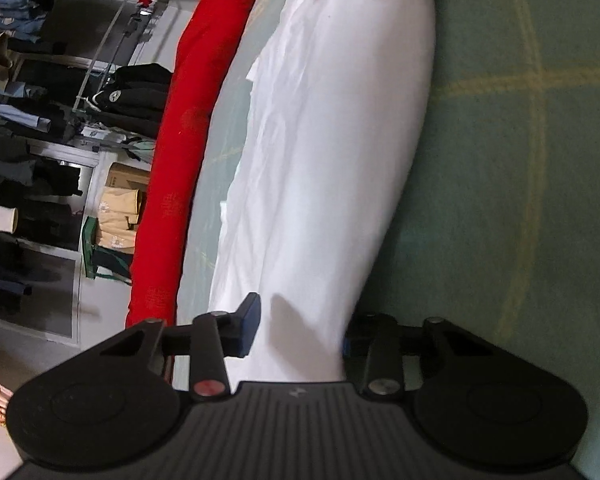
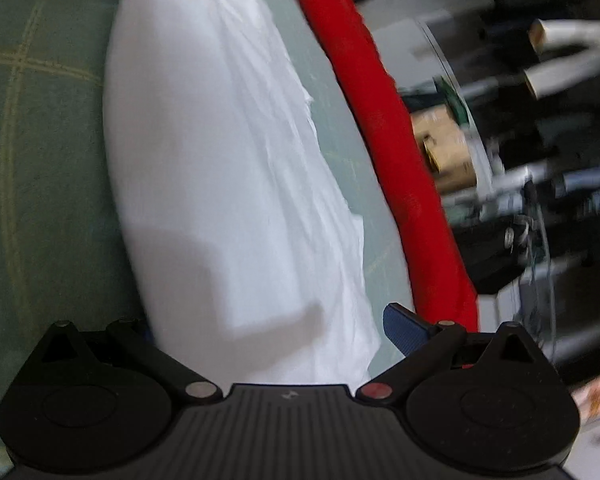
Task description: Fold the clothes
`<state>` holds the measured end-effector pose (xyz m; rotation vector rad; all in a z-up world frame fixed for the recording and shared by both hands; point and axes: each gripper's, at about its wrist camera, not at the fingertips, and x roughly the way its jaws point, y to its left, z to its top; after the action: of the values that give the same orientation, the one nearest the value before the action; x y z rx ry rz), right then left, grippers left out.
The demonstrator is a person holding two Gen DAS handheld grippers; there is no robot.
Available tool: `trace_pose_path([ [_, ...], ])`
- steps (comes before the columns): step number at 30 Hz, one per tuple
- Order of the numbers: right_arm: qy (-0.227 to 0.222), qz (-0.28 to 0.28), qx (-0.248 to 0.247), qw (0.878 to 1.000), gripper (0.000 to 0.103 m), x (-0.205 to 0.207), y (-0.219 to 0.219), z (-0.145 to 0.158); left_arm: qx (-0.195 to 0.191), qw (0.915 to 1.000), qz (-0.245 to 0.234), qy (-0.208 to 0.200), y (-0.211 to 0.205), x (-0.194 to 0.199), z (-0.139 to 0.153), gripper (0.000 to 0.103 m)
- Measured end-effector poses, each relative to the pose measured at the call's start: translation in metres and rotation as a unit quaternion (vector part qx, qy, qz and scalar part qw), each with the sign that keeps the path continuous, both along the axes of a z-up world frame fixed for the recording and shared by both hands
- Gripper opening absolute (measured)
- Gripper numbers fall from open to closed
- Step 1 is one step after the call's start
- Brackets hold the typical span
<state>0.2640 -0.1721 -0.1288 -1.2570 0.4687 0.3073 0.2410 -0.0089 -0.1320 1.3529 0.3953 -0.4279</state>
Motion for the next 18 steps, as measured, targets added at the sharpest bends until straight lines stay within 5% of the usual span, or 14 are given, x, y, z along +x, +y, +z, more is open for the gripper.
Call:
trace_pose_path([
  [3, 0.014, 0.008, 0.007, 1.0, 0.102, 0.007, 0.002, 0.0, -0.002, 1.0, -0.005, 0.007, 0.0, 0.001, -0.005, 0.012],
  [9, 0.016, -0.01, 0.058, 0.998, 0.097, 0.006, -0.012, -0.002, -0.013, 0.9999, -0.002, 0.004, 0.004, -0.002, -0.008, 0.01],
  [11, 0.022, -0.004, 0.058, 0.998, 0.084, 0.001, -0.011, -0.004, -0.014, 0.9999, 0.0, 0.008, 0.004, -0.002, -0.008, 0.01],
  [16, 0.078, 0.04, 0.039, 0.995, 0.02, -0.008, -0.008, -0.009, -0.016, 0.9998, 0.004, 0.007, 0.003, -0.006, -0.007, 0.01],
  [18, 0.078, 0.06, 0.006, 0.995, 0.013, -0.009, -0.003, -0.016, -0.015, 0.9999, 0.006, 0.004, 0.003, -0.007, -0.008, 0.01],
])
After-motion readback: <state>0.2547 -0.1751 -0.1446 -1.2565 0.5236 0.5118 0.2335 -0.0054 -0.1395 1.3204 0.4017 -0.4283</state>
